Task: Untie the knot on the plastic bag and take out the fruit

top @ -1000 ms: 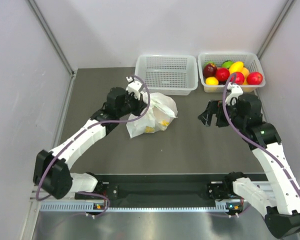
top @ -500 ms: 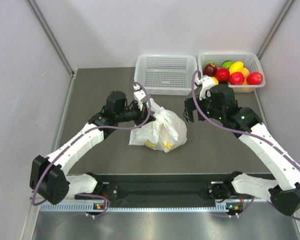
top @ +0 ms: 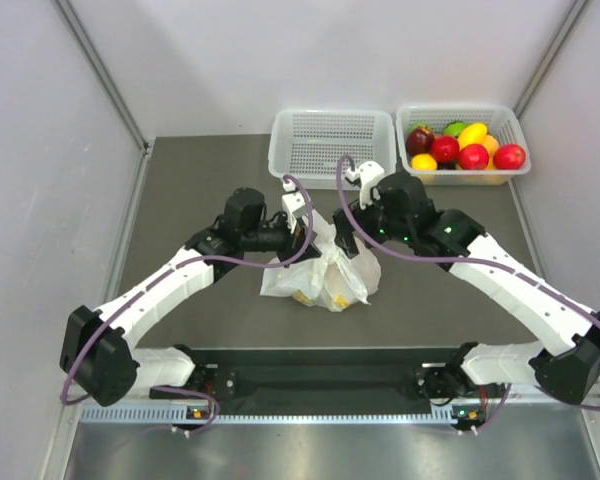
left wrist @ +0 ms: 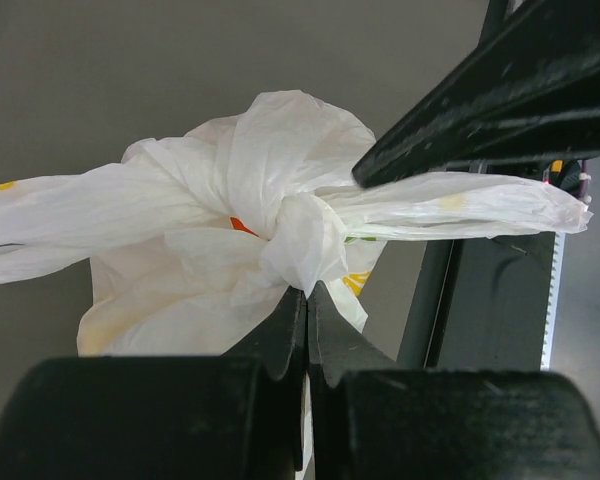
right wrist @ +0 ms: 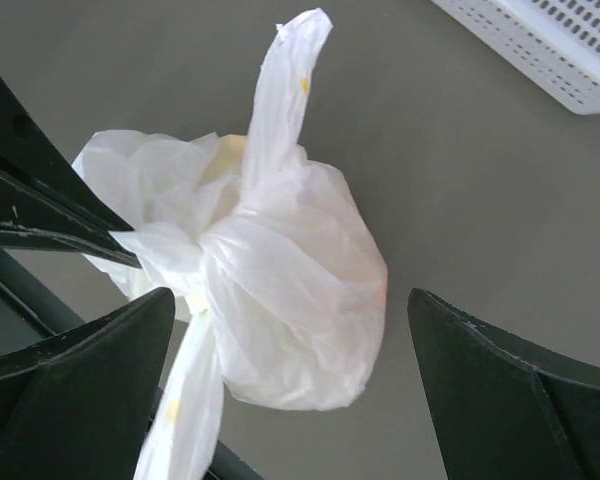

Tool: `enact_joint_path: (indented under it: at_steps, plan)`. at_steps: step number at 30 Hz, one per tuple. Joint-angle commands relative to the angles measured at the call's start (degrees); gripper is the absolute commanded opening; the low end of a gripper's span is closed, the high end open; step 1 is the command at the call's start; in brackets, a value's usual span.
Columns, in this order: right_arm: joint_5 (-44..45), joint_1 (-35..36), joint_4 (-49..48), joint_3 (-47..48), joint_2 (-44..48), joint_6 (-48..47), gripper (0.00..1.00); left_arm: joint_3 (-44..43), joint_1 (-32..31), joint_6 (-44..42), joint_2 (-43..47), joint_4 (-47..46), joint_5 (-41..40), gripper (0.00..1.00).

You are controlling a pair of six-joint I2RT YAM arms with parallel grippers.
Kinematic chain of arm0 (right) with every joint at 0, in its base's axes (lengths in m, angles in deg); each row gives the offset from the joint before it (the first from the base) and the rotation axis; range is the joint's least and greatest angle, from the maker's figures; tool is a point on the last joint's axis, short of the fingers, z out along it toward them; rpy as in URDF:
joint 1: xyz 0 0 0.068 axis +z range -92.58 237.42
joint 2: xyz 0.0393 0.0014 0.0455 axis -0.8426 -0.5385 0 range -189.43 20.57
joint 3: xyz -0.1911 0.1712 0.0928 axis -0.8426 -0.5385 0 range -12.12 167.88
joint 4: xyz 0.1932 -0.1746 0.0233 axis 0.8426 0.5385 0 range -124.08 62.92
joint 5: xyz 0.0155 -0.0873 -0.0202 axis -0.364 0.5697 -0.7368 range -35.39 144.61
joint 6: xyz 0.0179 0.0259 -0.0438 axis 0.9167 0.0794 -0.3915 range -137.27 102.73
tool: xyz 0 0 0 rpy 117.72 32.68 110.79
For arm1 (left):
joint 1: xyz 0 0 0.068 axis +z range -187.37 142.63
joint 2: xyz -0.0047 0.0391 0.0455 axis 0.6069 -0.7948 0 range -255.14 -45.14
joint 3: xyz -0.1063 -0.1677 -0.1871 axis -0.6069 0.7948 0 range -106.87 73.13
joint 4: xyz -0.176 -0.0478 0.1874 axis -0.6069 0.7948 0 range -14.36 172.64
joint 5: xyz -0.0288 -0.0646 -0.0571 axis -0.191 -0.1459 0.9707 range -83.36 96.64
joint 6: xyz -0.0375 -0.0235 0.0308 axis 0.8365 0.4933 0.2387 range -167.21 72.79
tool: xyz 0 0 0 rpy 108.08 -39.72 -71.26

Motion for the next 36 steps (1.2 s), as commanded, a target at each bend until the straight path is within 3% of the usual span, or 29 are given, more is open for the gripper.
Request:
enact_joint_path:
  at_steps: [1,8,12,16,29,36]
  plan:
    - [3.98,2.74,-3.55,1.47,-1.35,0.65,1.0,-2.61,-0.66,-0.3,-0.09,-1.78,0.7,0.0]
    - [11.63,4.94,-3.82,-1.07,-2.23,3.89,1.0,-2.52,-0.74,-0.12,1.14,-1.78,-0.8,0.0]
    - [19.98,5.03,-3.46,-2.31,-3.54,6.54,0.93,-2.52,-0.74,-0.03,1.58,-1.95,-0.97,0.0]
    - [17.88,5.46,-3.46,-2.66,-4.08,6.98,0.88,-2.61,-0.75,-0.03,1.58,-1.96,-1.76,0.0]
    - [12.7,7.13,-6.8,-7.14,6.38,8.39,0.88,-3.05,-0.83,-0.03,1.06,-2.04,-1.59,0.0]
    - [11.99,7.75,-5.74,-8.19,3.66,8.3,0.87,-3.75,-0.92,1.45,0.97,-2.39,-1.24,0.0]
